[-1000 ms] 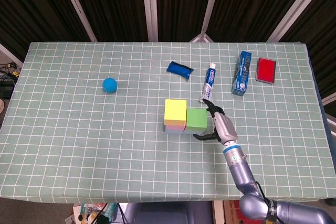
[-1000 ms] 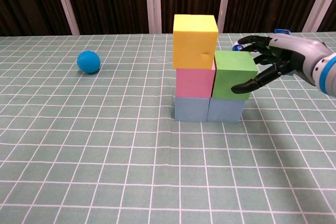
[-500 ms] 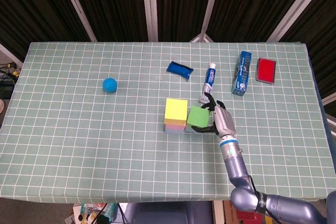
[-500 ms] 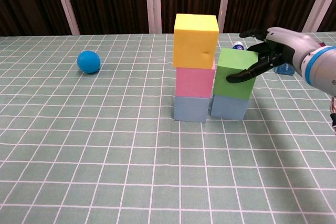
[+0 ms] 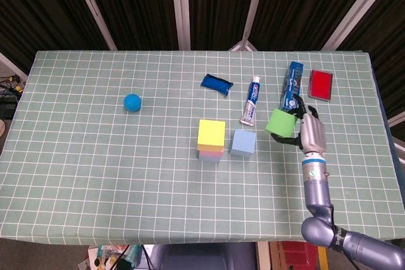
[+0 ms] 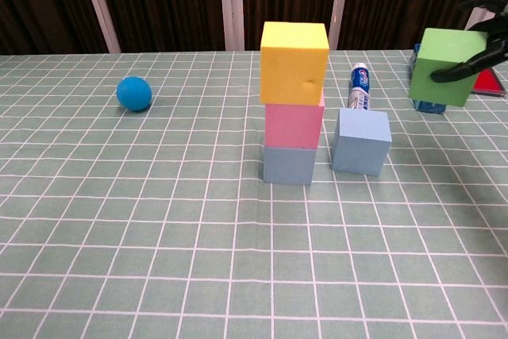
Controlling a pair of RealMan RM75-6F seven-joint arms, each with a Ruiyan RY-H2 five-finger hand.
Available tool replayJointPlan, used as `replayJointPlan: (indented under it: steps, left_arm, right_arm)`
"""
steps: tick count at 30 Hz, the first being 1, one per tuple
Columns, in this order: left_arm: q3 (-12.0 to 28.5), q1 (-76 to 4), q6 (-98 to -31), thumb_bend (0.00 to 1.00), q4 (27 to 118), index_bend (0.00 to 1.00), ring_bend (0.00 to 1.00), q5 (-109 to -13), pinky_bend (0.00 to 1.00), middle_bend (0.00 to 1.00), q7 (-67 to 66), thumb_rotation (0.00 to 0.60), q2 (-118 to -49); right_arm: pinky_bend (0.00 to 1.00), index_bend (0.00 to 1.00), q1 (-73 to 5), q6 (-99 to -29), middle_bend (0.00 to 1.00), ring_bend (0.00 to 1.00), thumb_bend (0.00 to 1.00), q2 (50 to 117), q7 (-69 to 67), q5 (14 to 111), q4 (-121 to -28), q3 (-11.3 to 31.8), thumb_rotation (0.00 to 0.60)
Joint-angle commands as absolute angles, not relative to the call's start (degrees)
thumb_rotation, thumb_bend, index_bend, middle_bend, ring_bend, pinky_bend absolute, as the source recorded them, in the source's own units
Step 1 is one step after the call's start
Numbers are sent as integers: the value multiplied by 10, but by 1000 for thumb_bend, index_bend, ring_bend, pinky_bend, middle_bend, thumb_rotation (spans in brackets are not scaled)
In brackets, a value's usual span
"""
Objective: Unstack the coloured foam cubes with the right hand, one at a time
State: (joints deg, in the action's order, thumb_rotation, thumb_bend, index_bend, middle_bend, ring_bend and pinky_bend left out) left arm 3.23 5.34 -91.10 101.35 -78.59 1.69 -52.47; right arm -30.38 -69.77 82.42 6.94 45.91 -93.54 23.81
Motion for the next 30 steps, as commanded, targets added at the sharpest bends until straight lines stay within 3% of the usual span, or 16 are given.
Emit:
replayJointPlan:
  steps: [1,9,15,18,21,25,30]
  left_arm:
    - [32,54,-912,255,1014,119,0,-787,0,0,14,600,-526]
    - [31,54,-912,255,1017,119,0,-787,0,0,7,600,-528]
    - [32,58,-918,255,1016,119,0,-787,0,0,17,600,-526]
    - [32,58,-917,255,1015,119,0,-786,0,0,19,600,-525]
    - [31,57,-917,255,1016,119,0,-788,0,0,17,600,-525]
    - [31,58,-917,255,1015,119,0,-789,0,0,18,600,-524]
    - [33,58,-916,255,1015,119,0,-785,0,0,23,600,-523]
  right_arm:
    - [89,102,-282,-683,409,579,78,793,40,450,-915,248,600]
    - [89,102,-247,-610,409,579,78,743,-12,457,-881,216,600]
    - [89,102,-236,-568,409,550,77,752,-44,480,-816,184,600]
    - [50,98,-232,-553,361,421,77,763,-63,492,-793,174,600]
    - [2,50,-230,-544,225,235,77,771,-79,517,-776,165,600]
    - [0,0,-231,-576,126,59,77,789,-58,548,-743,155,600]
    - [0,0,-231,-615,80,0,77,798,3,560,-742,145,600]
